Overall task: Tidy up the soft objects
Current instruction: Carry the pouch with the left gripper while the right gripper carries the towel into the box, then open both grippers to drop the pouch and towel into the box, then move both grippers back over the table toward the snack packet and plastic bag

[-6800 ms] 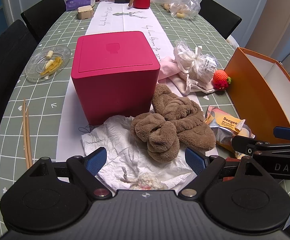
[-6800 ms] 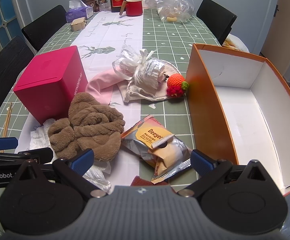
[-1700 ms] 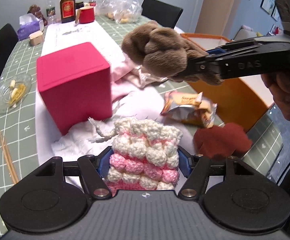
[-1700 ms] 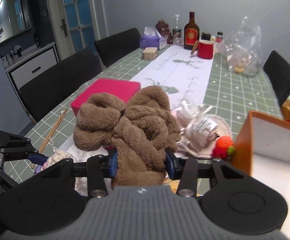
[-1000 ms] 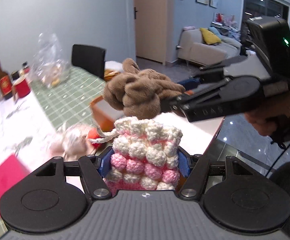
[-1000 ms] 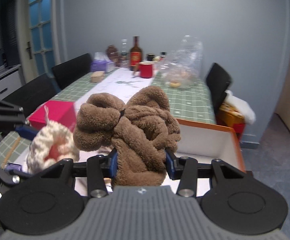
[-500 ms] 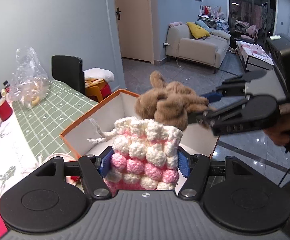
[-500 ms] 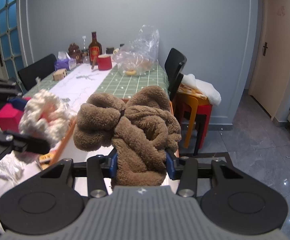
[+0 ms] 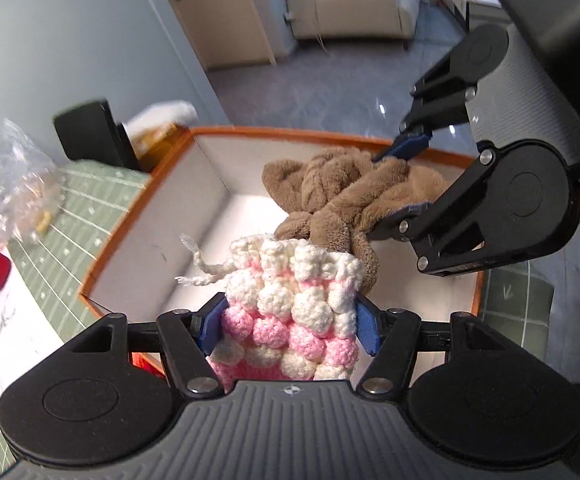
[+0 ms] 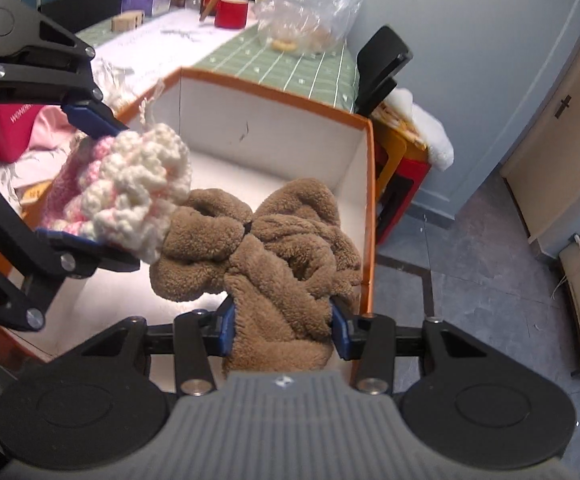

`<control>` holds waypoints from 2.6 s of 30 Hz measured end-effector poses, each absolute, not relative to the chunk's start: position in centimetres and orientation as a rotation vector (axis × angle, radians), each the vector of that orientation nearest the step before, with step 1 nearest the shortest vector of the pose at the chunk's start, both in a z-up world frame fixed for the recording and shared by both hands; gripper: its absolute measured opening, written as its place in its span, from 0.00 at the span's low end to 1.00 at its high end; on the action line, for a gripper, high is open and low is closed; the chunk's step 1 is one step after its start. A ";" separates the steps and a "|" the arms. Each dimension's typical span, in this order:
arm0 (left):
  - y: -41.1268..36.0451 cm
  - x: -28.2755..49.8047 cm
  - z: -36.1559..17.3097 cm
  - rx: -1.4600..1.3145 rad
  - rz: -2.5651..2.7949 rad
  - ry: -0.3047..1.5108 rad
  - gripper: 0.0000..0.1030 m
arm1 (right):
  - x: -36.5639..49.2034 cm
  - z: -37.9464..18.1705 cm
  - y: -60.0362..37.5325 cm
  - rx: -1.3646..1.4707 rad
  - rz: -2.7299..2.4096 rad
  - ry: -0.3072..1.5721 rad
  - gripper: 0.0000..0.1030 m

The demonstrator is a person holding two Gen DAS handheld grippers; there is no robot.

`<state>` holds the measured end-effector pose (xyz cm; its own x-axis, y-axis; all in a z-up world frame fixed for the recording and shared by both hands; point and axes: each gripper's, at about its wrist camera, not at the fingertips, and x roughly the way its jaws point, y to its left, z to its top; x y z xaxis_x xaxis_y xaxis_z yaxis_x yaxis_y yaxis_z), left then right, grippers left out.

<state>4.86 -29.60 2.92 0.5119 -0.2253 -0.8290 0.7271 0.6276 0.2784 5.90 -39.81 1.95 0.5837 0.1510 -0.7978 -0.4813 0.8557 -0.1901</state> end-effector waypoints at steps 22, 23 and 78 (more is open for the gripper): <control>-31.7 6.3 -1.1 0.776 -0.650 1.031 0.75 | 6.2 0.3 -38.8 -0.495 0.413 0.987 0.59; -31.7 6.3 -1.1 0.773 -0.655 1.032 0.77 | 6.2 0.3 -38.8 -0.496 0.416 0.987 0.60; -4.1 -2.2 -0.5 0.518 -0.458 0.983 0.89 | -0.7 3.9 -18.3 -0.701 0.681 0.735 0.71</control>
<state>-2.24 -4.06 -0.47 0.4797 -0.1296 -0.8678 0.5807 0.7883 0.2033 -0.72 -18.34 3.93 0.5576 0.2971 -0.7752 -0.7507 0.5790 -0.3181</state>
